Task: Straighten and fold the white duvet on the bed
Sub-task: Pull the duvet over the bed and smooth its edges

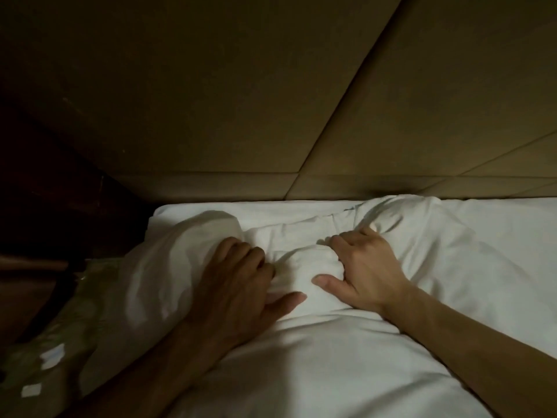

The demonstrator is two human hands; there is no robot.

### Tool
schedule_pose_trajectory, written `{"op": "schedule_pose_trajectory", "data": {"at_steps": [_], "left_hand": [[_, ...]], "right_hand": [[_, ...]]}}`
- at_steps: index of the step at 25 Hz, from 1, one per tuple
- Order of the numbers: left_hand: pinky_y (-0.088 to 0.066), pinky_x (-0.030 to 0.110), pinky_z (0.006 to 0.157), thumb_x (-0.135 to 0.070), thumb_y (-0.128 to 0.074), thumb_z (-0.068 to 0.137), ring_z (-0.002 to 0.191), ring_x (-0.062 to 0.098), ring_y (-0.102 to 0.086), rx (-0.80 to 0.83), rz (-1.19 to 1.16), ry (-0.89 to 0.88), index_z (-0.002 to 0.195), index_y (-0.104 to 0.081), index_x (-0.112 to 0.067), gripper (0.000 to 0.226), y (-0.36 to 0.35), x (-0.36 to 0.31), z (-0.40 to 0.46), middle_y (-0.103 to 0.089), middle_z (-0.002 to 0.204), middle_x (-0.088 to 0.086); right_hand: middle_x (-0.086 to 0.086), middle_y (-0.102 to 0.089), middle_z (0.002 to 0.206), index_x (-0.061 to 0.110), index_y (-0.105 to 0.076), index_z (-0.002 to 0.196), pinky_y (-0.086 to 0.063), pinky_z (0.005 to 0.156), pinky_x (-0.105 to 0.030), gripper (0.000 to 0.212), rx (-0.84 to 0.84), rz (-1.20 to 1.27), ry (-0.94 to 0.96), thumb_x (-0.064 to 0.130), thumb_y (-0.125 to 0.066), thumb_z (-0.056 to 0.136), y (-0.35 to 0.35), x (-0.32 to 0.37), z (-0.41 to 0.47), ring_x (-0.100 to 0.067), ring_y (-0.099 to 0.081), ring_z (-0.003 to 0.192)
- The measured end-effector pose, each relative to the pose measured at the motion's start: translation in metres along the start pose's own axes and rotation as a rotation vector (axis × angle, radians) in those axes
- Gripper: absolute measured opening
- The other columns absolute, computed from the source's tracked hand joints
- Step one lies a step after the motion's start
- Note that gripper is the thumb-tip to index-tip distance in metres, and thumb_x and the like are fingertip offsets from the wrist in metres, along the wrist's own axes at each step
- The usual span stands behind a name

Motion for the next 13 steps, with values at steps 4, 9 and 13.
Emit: {"op": "schedule_pose_trajectory", "data": {"at_steps": [4,9,13], "left_hand": [[-0.046,0.038,0.064,-0.076,-0.011,0.091,0.064,0.03,-0.061,0.062,-0.046,0.133,0.073,-0.061,-0.016,0.08,-0.004,0.01,0.01,-0.061,0.069,0.004],[-0.027,0.048,0.112,-0.081,0.012,0.078,0.129,0.027,-0.048,0.294,0.015,0.273,0.135,-0.054,-0.02,0.106,-0.034,0.032,0.046,-0.056,0.138,0.009],[-0.039,0.043,0.084,-0.079,0.008,0.084,0.087,0.029,-0.059,0.195,0.042,0.236,0.087,-0.063,-0.016,0.094,-0.04,0.026,0.043,-0.066,0.088,0.006]], "right_hand": [[-0.007,-0.068,0.078,0.01,-0.067,0.102,-0.046,0.072,-0.039,0.081,-0.041,0.039,-0.042,0.078,-0.023,0.093,-0.001,-0.011,-0.007,-0.029,-0.064,0.072],[-0.012,-0.061,0.132,0.011,-0.058,0.133,-0.03,0.116,-0.048,0.093,0.1,0.094,-0.128,0.079,-0.01,0.092,-0.023,-0.038,0.032,-0.031,-0.052,0.126],[-0.01,-0.069,0.096,0.009,-0.07,0.112,-0.042,0.089,-0.041,0.098,0.009,0.021,-0.143,0.082,-0.008,0.089,-0.03,-0.038,0.027,-0.03,-0.062,0.091]]}}
Point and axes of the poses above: each hand's wrist, its own z-axis towards the middle knuckle, its own y-axis out of the back of the hand, x = y × z, the point moved 4 cm from there along z, towards the middle knuckle
